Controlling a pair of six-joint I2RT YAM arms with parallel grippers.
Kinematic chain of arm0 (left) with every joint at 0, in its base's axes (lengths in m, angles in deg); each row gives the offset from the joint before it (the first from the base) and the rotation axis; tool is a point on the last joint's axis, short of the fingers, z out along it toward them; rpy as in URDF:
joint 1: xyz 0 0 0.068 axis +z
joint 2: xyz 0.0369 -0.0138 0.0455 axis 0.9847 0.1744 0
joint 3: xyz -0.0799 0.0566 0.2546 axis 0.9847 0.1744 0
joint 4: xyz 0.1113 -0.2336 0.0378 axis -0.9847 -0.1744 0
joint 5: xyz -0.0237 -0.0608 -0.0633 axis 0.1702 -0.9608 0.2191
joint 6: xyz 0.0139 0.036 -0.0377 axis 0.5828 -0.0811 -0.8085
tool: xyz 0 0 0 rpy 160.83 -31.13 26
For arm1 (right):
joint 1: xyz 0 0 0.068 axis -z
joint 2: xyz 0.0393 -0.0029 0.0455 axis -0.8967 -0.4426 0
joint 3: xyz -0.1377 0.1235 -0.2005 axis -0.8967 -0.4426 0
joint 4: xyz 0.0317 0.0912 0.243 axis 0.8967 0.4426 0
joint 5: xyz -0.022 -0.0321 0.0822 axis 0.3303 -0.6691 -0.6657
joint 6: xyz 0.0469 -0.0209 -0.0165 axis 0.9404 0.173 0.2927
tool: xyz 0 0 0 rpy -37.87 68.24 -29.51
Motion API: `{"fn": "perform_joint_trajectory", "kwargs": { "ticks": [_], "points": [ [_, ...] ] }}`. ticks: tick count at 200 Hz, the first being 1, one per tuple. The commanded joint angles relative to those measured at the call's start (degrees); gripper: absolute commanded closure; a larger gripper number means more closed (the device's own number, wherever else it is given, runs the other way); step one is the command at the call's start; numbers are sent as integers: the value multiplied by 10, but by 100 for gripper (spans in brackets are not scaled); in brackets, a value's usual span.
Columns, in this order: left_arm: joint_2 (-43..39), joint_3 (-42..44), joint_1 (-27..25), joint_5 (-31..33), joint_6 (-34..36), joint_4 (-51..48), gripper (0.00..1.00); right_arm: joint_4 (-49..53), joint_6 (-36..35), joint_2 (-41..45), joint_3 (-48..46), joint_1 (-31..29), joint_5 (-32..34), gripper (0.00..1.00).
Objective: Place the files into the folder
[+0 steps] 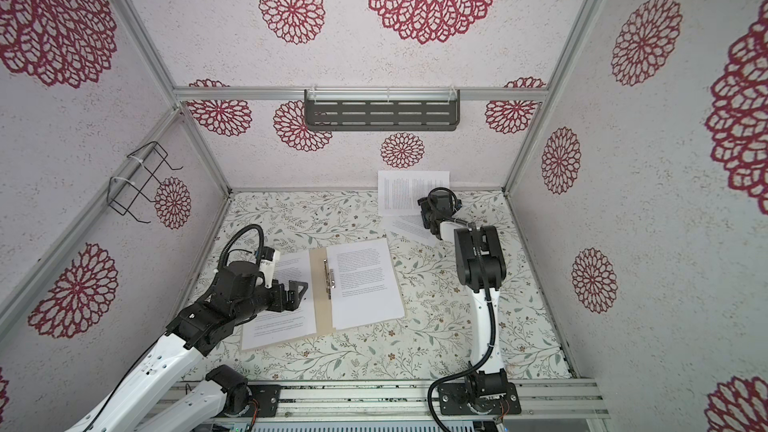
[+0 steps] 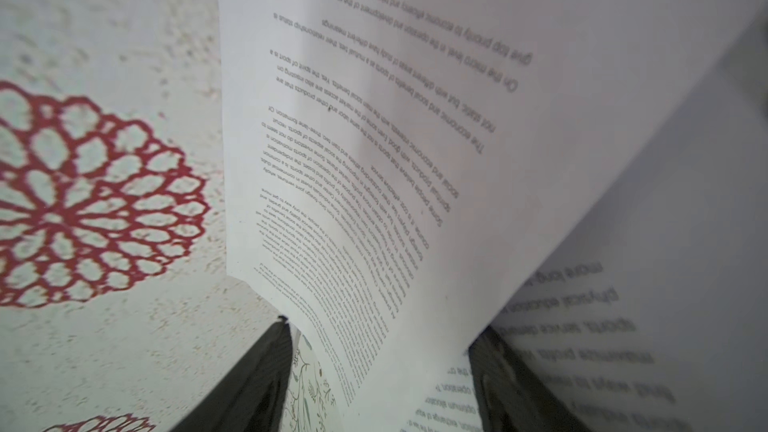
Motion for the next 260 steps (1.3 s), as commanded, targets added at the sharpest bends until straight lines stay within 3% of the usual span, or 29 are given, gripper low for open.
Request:
{"fn": "perform_joint_trajectory", "kwargs": {
  "ticks": [1, 72, 146, 260],
  "points": [
    [-8, 4, 2, 4, 0, 3, 3, -101, 10, 7, -25, 2, 19, 31],
    [-7, 4, 2, 5, 0, 4, 3, -258, -13, 25, -72, 1, 12, 36],
    [-6, 4, 2, 5, -2, 4, 3, -241, 11, -7, -48, -9, 1, 47],
    [-17, 4, 2, 8, -2, 0, 3, -181, 77, -45, -13, -36, 6, 50]
  ]
}}
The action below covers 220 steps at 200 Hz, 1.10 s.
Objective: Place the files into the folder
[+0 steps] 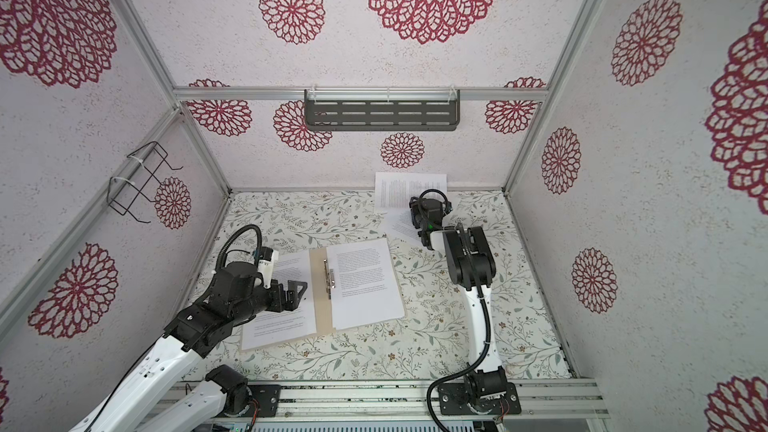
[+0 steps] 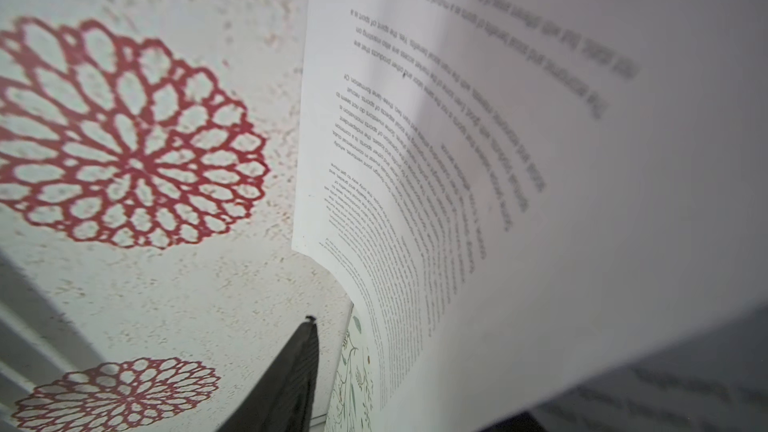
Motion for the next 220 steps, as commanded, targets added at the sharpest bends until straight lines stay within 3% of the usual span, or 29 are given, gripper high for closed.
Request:
{"fn": "perform_joint_trajectory", "kwargs": {
  "ticks": [1, 59, 84, 103, 140, 190, 220],
  "points": [
    [-7, 4, 1, 6, 4, 2, 3, -5, 25, 0, 6, 0, 2, 50],
    [-14, 4, 1, 8, 3, 1, 3, -33, 40, -13, 7, 1, 13, 71],
    [-18, 4, -1, 11, 2, -2, 3, -50, 37, 0, -7, 2, 12, 90],
    [-22, 4, -2, 14, 1, -1, 3, -57, 18, 34, -40, 2, 16, 100],
    [-25, 3, -4, 15, 1, -1, 3, 1, -62, 145, -114, 5, 10, 100],
    [-35, 3, -6, 11, 4, 3, 3, 106, -162, 289, -197, 15, -66, 100],
    [-43, 3, -6, 11, 6, 2, 3, 243, -244, 351, -193, 27, -112, 100]
  ]
}}
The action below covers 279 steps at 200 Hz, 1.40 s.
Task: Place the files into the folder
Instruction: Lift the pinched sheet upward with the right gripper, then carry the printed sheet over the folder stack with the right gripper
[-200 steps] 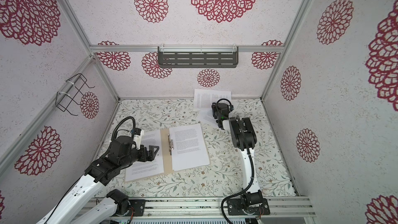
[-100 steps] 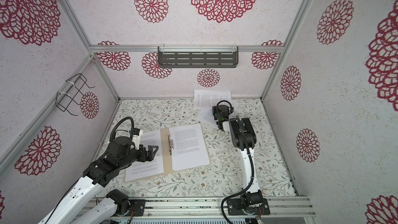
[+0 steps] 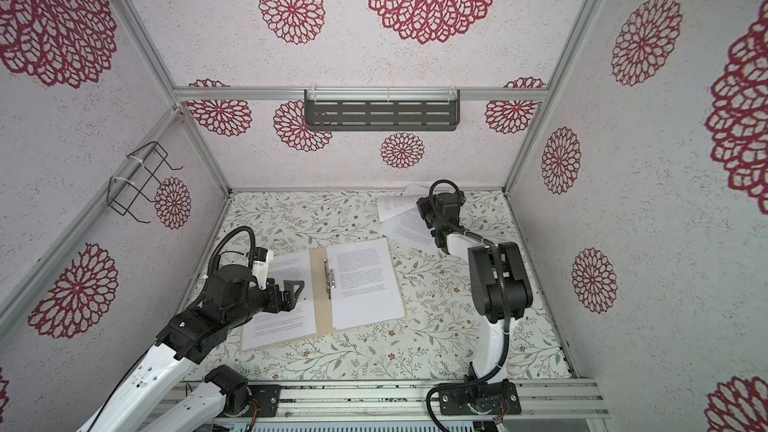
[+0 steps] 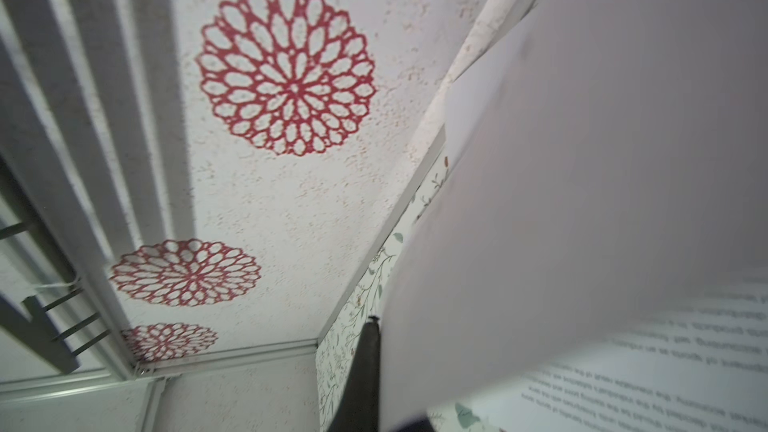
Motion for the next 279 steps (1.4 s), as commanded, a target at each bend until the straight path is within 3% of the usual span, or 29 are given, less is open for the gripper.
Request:
{"fn": "perform_joint_trajectory", "kwargs": {
  "ticks": [1, 67, 109, 152, 215, 257, 279],
  "points": [
    [-11, 3, -3, 0, 6, 4, 3, 132, -100, 47, 6, 11, -50, 100],
    [-29, 4, -3, 7, 6, 1, 3, 442, -338, 140, 121, 13, -51, 100],
    [-30, 1, -3, 8, 5, 1, 3, 567, -449, 174, 178, 13, -111, 100],
    [-20, 0, -2, 3, 3, 4, 3, 634, -502, 182, 216, -8, -152, 100],
    [-34, 1, -3, 7, 0, 1, 3, 757, -547, 136, 347, -100, -168, 100],
    [-46, 7, -3, 6, -5, 3, 2, 757, -540, 140, 341, -143, -273, 100],
    [-45, 7, -3, 4, -5, 3, 3, 771, -574, 151, 306, -141, -308, 100]
  ]
}}
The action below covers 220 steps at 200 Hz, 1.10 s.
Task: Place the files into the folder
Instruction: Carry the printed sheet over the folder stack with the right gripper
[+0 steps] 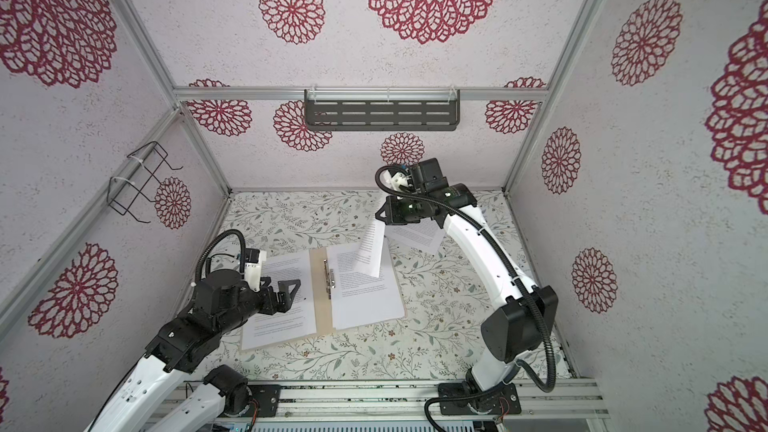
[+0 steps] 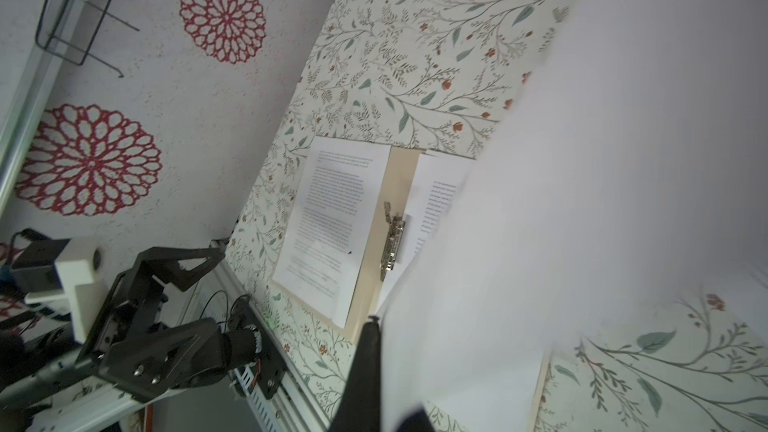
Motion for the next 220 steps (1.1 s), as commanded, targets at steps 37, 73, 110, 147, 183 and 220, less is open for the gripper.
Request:
{"fn": "perform_joint_trajectory", "kwargs": {
  "ticks": [37, 73, 110, 147, 183, 220],
  "points": [
    [-4, 6, -3, -6, 0, 8, 3, 103, -115, -18, -78, 25, 70, 100],
    [-15, -2, -3, -20, -3, 0, 3, 80, -147, -90, -103, 25, 147, 100],
    [-24, -20, -4, -100, -4, -24, 3, 71, -186, -166, -91, 21, 157, 100],
    [-54, 19, -9, -149, 7, 33, 3, 64, -197, -183, -84, 17, 165, 100],
    [-61, 32, -8, -142, 8, 45, 3, 71, -214, -197, -69, 12, 159, 100],
    [-46, 28, -8, -145, 7, 39, 3, 73, -227, -213, -55, 1, 146, 100]
  ]
}}
